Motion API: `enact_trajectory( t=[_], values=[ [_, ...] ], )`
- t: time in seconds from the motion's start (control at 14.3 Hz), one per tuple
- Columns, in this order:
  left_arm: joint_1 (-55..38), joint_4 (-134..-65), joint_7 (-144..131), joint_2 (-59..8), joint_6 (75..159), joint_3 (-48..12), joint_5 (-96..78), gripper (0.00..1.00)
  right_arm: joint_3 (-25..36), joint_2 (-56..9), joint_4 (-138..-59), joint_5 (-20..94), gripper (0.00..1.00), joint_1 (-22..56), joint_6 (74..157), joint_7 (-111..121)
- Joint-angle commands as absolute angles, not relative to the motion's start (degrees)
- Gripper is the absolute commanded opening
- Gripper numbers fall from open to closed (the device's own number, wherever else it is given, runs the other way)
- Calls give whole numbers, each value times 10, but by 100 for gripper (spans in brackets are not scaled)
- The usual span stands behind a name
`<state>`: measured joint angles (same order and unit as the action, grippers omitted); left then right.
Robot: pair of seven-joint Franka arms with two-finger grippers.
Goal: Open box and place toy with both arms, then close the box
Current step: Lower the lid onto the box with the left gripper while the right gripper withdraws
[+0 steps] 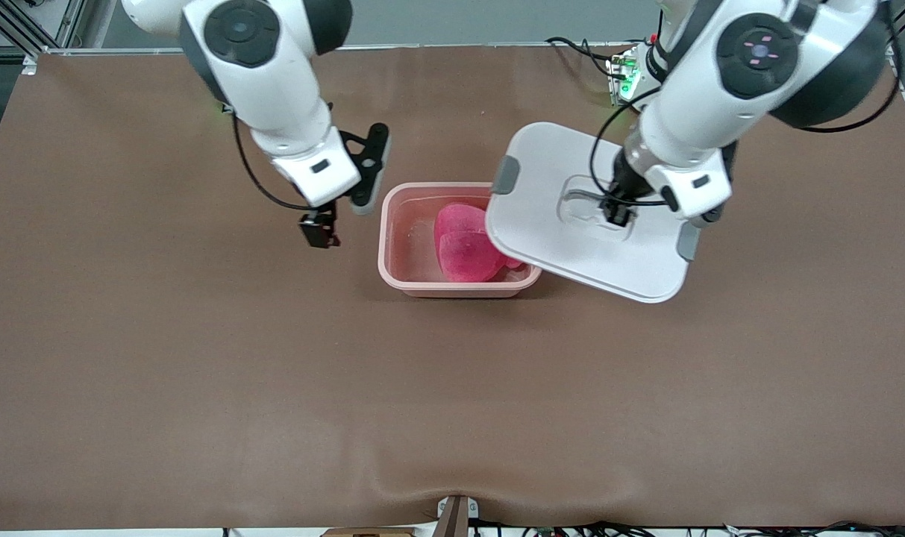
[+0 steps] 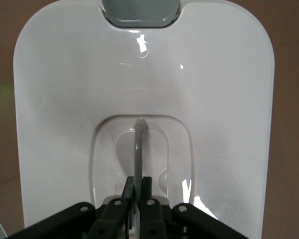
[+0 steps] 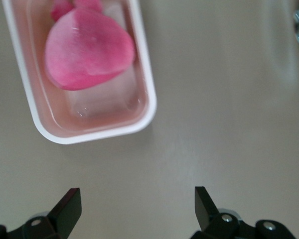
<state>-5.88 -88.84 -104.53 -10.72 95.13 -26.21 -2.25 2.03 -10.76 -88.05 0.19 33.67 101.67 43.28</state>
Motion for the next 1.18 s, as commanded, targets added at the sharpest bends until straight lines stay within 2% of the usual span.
enact_trajectory(
  t=[0.0,0.42,0.84,1.11],
  values=[
    [-109,-887,-1139,-141,1000,-262,-19,0,12,-83,-889,4,100,281,997,368],
    [-202,-887,-1318,-217,1088,-263,59,0,3,-54,-892,-4,100,140,969,278],
    [-275,-884,-1421,-278,1115,-262,135,0,20,-39,-892,-5,100,59,927,141],
    [-287,-883,-1437,-292,1118,-262,147,0,43,-36,-894,3,100,29,918,18]
  ],
)
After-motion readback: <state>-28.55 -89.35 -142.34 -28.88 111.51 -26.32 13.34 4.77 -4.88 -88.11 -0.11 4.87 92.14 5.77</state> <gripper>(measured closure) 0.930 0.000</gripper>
